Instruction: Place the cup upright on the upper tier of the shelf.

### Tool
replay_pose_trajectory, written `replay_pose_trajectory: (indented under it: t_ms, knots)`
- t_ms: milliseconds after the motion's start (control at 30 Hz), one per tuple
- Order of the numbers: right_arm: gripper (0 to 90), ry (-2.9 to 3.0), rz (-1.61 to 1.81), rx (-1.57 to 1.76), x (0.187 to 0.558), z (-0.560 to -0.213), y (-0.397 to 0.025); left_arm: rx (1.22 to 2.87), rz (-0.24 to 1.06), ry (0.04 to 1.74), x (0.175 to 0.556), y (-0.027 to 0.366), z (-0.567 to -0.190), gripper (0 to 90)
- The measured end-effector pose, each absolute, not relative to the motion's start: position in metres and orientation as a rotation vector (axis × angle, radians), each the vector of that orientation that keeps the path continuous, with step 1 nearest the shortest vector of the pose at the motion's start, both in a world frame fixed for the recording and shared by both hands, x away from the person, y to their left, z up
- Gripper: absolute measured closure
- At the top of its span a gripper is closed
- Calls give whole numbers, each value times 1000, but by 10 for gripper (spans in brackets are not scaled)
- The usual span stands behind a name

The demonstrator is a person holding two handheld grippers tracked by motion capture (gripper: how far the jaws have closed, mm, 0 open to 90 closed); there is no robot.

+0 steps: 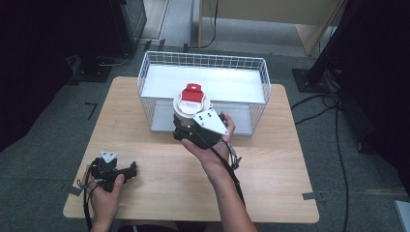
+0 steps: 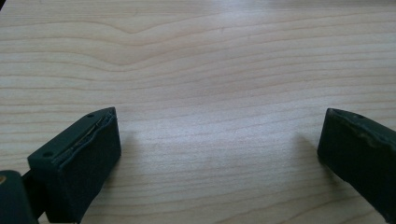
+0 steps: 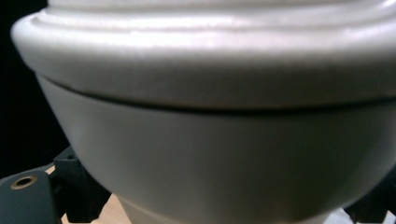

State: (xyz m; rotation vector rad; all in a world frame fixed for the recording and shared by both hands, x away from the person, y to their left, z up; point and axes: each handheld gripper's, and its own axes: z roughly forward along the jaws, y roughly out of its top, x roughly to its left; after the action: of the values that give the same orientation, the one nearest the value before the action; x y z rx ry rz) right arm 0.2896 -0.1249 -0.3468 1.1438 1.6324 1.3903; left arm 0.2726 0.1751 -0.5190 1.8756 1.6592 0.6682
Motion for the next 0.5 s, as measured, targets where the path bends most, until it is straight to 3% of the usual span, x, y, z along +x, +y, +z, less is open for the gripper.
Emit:
replay_pose_trajectory:
  t_ms: [500]
  knots:
    - [91,1540,1353,1147,316,-309,-158,1876,668,1659,273,175,-519,0]
